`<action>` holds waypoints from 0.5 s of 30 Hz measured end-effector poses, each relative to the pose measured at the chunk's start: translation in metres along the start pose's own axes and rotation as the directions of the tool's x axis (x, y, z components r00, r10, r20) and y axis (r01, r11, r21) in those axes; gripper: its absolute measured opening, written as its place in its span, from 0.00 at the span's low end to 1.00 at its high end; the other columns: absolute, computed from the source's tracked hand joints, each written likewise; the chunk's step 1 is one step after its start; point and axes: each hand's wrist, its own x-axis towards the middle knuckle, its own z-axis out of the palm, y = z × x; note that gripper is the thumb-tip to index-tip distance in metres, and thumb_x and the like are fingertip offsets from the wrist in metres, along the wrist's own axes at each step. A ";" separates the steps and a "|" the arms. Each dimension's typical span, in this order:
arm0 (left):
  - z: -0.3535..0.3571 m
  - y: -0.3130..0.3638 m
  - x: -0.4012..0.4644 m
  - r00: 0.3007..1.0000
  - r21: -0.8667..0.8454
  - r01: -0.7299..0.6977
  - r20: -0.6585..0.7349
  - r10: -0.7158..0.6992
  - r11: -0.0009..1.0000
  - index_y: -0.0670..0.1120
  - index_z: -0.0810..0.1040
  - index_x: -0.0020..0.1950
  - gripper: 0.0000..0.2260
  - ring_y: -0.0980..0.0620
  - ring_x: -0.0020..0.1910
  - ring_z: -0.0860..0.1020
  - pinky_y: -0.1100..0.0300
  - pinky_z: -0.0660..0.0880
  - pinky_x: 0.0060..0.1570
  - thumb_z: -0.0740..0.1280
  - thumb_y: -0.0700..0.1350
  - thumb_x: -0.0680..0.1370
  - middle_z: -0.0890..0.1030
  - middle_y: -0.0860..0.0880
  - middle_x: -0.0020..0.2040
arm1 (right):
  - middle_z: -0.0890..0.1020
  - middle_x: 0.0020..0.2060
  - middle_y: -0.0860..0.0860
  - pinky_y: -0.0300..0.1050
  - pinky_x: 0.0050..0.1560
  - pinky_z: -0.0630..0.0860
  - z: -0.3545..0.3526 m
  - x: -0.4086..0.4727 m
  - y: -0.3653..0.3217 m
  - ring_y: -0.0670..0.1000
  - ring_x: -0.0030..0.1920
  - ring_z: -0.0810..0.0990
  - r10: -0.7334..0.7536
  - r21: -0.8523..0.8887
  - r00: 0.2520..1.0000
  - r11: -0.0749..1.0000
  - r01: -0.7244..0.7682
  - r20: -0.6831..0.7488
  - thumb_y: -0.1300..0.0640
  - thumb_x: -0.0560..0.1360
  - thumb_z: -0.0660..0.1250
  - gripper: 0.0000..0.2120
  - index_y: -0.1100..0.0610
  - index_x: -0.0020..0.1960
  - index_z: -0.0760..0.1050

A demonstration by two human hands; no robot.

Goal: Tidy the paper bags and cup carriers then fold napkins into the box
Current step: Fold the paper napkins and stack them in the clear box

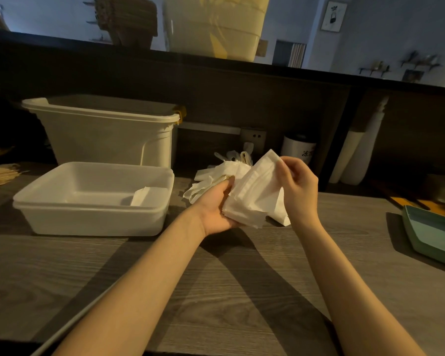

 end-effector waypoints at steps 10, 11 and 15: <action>0.003 0.000 -0.002 0.999 0.126 -0.011 -0.034 0.016 0.992 0.51 0.75 0.52 0.13 0.44 0.51 0.78 0.46 0.75 0.53 0.58 0.57 0.79 0.80 0.44 0.50 | 0.79 0.43 0.45 0.34 0.39 0.75 0.004 -0.001 0.005 0.45 0.44 0.78 0.095 -0.045 0.976 0.995 -0.088 0.194 0.58 0.78 0.62 0.06 0.56 0.53 0.77; 0.003 0.000 -0.001 1.000 0.140 -0.009 -0.026 0.013 0.990 0.51 0.75 0.52 0.13 0.44 0.52 0.78 0.46 0.74 0.56 0.58 0.58 0.78 0.80 0.44 0.51 | 0.79 0.43 0.44 0.32 0.38 0.74 0.004 -0.001 0.005 0.44 0.44 0.78 0.101 -0.063 0.975 0.994 -0.090 0.198 0.58 0.78 0.62 0.07 0.57 0.54 0.77; 0.004 -0.001 -0.002 1.000 0.186 -0.024 -0.007 0.025 0.982 0.52 0.75 0.55 0.13 0.46 0.51 0.78 0.49 0.74 0.54 0.60 0.57 0.78 0.80 0.45 0.51 | 0.77 0.45 0.44 0.24 0.35 0.71 0.004 -0.001 0.006 0.38 0.43 0.75 0.082 -0.183 0.985 0.982 -0.053 0.151 0.57 0.79 0.62 0.09 0.57 0.56 0.77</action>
